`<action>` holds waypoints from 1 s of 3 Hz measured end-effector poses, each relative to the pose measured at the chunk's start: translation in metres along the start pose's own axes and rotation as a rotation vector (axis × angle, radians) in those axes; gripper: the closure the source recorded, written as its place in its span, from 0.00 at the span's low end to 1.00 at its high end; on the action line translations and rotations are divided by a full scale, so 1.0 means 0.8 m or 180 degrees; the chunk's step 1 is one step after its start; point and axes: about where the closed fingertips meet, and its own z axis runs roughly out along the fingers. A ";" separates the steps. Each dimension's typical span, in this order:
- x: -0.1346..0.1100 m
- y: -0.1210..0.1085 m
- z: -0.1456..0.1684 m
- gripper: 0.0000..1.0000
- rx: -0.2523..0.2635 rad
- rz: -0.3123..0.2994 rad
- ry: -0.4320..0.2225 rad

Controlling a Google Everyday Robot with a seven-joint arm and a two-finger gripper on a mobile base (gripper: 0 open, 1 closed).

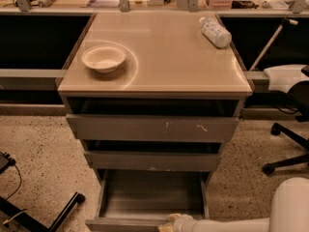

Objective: Open bottom drawer

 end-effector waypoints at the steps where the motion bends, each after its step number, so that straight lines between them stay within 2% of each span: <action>1: 0.000 0.000 0.000 0.58 0.0000 0.0000 0.0000; 3: 0.000 0.000 0.000 0.12 0.0000 0.0000 0.0000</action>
Offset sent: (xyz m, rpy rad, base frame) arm 0.0000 0.0000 0.0000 0.0000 0.0000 0.0000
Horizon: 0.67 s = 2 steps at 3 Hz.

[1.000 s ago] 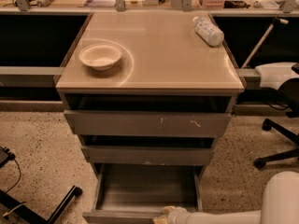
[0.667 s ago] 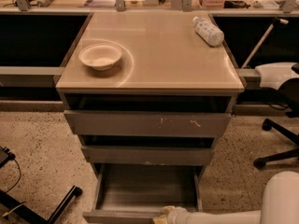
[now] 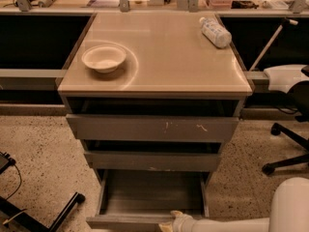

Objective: Open bottom drawer

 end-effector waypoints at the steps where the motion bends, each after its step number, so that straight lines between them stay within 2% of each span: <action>1: 0.000 0.000 0.000 0.00 -0.0001 0.0000 0.0000; 2: 0.000 0.000 0.000 0.00 -0.0001 0.0000 0.0000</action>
Offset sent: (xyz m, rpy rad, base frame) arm 0.0000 0.0000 0.0000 0.0000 0.0000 0.0000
